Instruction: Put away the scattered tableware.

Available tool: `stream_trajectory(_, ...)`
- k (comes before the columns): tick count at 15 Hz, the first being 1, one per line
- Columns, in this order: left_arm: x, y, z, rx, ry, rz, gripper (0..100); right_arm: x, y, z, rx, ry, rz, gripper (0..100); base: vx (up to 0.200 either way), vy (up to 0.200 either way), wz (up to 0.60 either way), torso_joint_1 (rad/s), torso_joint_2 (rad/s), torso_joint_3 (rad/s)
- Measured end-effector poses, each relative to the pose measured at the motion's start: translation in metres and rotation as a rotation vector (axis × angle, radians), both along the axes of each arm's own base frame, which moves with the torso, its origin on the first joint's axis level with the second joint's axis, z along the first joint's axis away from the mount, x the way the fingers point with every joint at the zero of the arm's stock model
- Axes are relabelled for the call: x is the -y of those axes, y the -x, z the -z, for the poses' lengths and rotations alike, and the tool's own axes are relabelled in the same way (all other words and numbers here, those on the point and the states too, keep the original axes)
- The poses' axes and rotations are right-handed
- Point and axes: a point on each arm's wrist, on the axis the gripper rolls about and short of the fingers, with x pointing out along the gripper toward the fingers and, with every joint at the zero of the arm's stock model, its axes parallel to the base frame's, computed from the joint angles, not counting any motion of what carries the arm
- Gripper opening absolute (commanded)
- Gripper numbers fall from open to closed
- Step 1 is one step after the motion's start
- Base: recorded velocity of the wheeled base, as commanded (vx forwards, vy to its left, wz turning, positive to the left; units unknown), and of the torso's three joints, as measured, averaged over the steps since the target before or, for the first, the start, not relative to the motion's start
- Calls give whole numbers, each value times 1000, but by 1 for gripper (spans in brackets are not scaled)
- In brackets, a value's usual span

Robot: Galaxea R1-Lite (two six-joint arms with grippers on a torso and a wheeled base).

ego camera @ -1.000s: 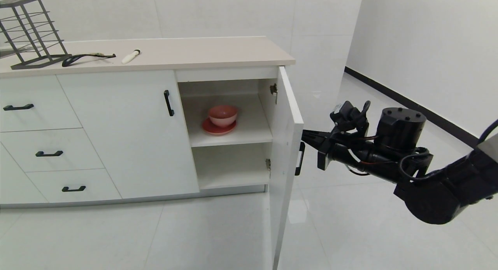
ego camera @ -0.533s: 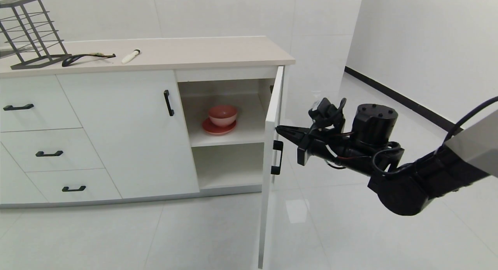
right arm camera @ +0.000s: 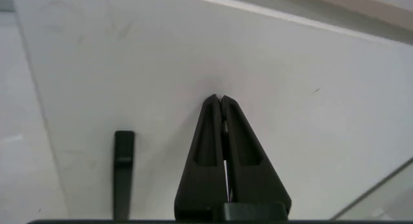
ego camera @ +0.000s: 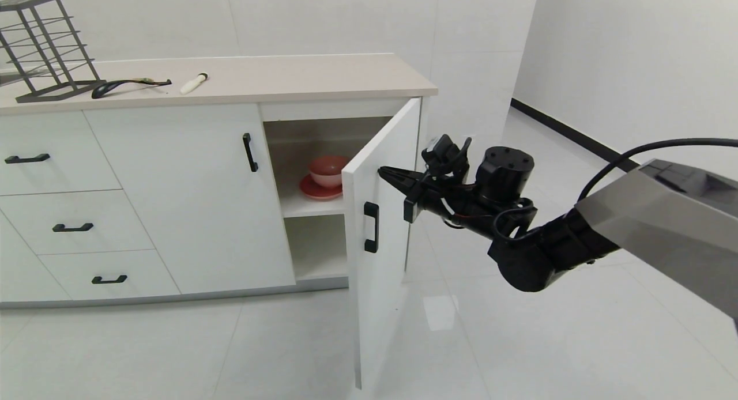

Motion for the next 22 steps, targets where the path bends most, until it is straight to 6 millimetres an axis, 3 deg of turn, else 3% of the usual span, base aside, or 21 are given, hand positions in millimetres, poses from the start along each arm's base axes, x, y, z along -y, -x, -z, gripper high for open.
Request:
stream_trajectory(5,0,0,0,-1,0,-1,100,-18,-23,26,19,-36,-10,0,0,160,0,6,3,0)
stream_trajectory(10,0,0,0,-1,1,-2,100,-27,-36,32,35,-66,1,0,0,80,0,2,4,2)
stream_trajectory(13,0,0,0,-2,1,-3,100,-23,-28,28,21,-57,-2,0,0,0,0,0,0,0)
stream_trajectory(17,0,0,0,-1,4,-12,100,12,24,9,-76,6,4,0,0,0,0,0,0,0)
stream_trajectory(22,0,0,0,0,8,-21,100,85,134,-43,-95,23,20,0,0,0,0,0,0,0)
